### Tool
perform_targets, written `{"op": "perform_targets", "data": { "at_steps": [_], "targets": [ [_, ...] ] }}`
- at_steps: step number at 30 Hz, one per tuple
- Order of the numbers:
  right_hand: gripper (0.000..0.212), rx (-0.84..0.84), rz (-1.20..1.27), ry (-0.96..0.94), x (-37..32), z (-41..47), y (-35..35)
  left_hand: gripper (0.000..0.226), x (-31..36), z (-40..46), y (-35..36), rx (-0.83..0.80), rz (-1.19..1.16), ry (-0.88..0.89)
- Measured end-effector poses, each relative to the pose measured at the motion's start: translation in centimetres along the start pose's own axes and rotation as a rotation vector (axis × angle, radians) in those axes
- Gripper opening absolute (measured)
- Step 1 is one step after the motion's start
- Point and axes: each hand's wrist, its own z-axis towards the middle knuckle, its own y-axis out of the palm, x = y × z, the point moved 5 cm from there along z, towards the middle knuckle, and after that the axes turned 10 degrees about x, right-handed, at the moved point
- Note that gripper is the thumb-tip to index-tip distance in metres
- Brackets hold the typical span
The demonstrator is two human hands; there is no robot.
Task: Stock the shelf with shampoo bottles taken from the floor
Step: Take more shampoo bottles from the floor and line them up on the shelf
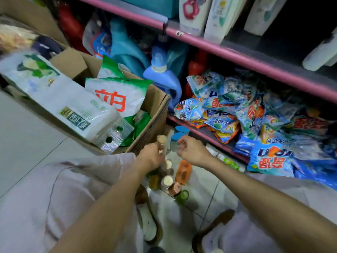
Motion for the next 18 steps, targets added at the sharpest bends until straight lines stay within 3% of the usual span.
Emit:
{"op": "perform_targets", "data": {
  "at_steps": [3, 7, 13, 18],
  "targets": [
    [0.042, -0.215, -0.25, -0.057, 1.7, 0.0, 5.0, 0.039, -1.5, 0.5, 3.0, -0.072, 0.013, 0.017],
    [0.061, -0.327, -0.423, -0.097, 3.8, -0.8, 10.7, 0.067, -2.2, 0.6, 7.2, -0.173, 0.121, 0.117],
    [0.051, -0.226, -0.346, 0.036, 5.2, -0.6, 14.6, 0.058, -3.1, 1.2, 10.9, -0.157, 0.159, 0.157],
    [0.035, -0.165, -0.303, 0.007, 6.4, 0.2, 13.9, 0.057, -2.8, 2.3, 11.6, -0.131, 0.159, 0.185]
  ]
}}
